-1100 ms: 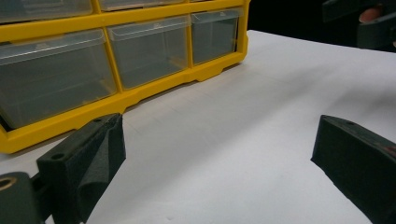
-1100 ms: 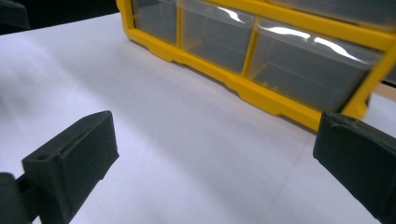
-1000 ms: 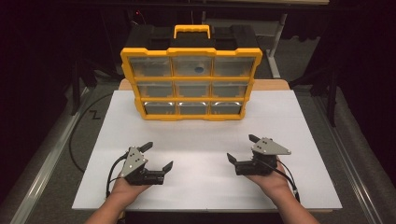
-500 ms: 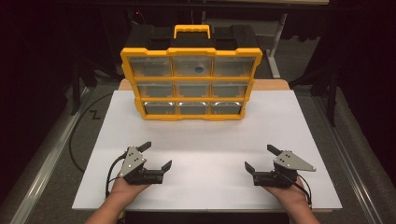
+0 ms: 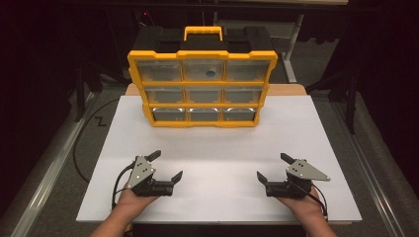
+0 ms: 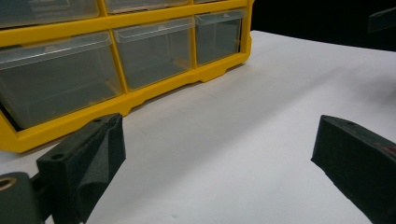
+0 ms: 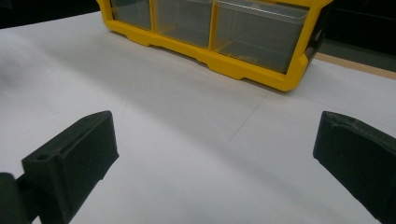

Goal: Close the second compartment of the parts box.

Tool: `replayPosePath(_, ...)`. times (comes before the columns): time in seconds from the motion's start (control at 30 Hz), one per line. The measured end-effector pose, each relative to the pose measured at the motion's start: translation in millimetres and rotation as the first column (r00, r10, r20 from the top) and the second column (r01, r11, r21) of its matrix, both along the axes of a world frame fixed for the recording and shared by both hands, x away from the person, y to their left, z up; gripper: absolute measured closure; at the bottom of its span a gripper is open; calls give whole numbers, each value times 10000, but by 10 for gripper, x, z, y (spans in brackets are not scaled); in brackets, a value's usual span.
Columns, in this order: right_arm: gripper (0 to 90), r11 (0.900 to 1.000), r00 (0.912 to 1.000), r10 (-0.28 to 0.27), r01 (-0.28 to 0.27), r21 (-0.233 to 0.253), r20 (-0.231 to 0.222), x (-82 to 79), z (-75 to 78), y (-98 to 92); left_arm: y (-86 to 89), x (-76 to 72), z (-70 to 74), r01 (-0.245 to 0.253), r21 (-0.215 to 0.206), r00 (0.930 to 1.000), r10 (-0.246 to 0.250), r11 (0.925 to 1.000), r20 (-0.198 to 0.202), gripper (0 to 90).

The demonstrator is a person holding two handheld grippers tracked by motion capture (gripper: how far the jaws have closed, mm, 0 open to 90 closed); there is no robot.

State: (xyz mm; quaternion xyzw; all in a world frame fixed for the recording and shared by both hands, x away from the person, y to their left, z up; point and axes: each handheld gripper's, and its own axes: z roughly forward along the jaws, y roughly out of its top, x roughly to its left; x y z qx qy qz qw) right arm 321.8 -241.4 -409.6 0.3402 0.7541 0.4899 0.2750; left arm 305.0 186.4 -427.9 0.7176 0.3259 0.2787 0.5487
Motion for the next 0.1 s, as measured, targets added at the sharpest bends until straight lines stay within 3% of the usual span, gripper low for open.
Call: replayPosePath(0.1, 11, 10000, 10000, 16, -16, 18, -25, 7, 0, 3, 2, 5, -1, -30, -48, 10000, 30, 10000, -10, 32)
